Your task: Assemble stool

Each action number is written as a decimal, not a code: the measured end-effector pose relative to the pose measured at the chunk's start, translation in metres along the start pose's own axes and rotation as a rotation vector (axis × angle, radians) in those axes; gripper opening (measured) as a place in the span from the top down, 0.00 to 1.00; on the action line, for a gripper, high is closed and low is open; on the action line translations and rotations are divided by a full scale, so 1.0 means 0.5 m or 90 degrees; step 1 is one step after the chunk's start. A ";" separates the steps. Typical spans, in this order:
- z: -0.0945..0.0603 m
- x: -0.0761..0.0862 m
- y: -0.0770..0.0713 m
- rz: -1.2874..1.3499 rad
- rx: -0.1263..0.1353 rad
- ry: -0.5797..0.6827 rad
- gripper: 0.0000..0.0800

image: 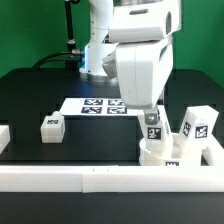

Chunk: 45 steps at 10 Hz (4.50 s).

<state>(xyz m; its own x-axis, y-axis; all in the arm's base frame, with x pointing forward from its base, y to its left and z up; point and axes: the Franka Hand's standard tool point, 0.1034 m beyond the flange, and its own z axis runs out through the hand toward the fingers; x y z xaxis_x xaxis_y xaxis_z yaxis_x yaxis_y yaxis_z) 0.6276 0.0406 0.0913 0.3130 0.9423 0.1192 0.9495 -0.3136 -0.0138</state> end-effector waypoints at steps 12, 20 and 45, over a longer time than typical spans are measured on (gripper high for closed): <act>0.007 0.060 -0.012 0.691 -0.002 0.029 0.58; 0.027 0.149 -0.056 1.373 0.035 0.027 0.58; 0.002 0.179 -0.061 0.227 -0.020 -0.018 0.19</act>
Offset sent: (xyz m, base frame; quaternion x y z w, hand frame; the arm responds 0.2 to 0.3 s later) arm 0.0000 0.0000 0.0000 0.0000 0.0000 0.0000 1.0000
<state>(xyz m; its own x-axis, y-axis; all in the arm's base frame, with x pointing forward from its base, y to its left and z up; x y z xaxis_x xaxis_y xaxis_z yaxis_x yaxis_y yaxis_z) 0.6264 0.1346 0.1013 0.6254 0.7757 0.0846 0.7794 -0.6263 -0.0183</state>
